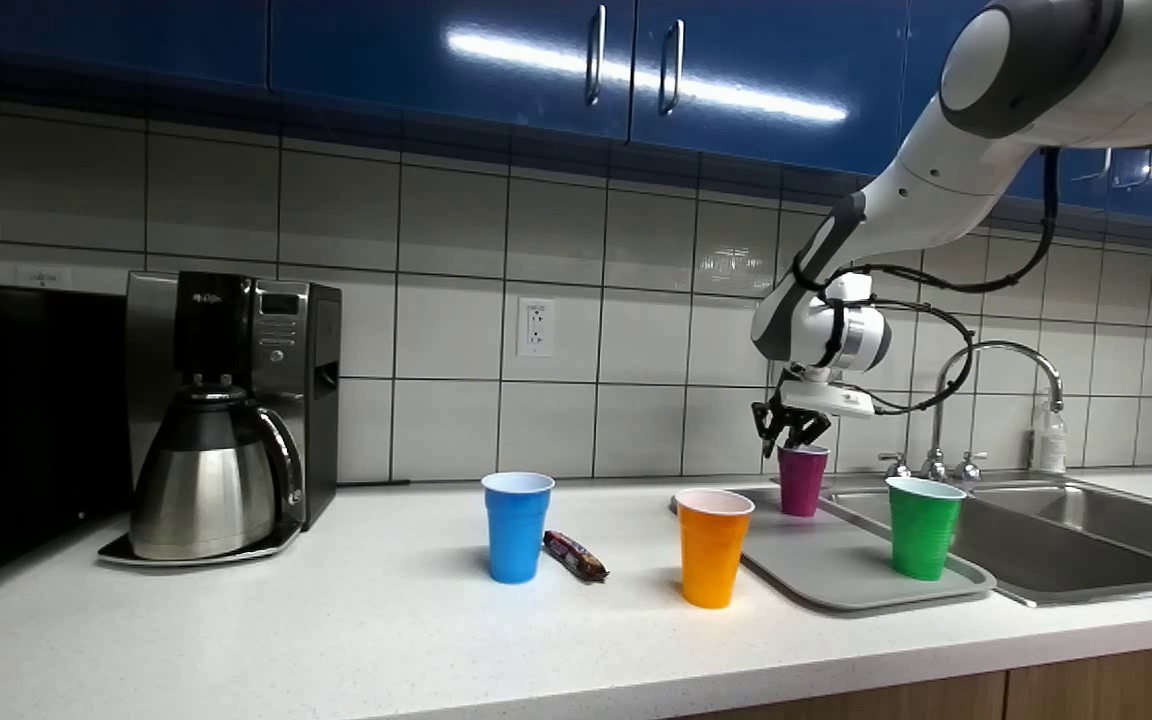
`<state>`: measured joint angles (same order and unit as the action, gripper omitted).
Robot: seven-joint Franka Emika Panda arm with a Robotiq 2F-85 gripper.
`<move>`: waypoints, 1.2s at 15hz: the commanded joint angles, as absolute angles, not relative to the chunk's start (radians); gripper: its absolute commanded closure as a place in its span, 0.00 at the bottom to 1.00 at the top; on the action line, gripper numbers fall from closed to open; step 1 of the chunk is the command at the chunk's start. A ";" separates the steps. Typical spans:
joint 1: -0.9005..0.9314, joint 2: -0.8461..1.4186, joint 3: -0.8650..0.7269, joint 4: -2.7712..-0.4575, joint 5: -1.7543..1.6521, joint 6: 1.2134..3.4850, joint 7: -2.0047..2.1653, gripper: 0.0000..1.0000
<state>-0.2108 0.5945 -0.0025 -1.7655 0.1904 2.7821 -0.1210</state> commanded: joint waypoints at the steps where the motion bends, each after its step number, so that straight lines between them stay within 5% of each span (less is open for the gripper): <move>1: -0.212 0.591 -0.007 -1.752 0.171 2.768 -0.110 1.00; 18: -0.216 0.535 -0.010 -1.777 0.178 2.789 -0.117 0.99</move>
<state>-0.2110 0.5719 -0.0207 -1.7544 0.1894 2.7867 -0.1210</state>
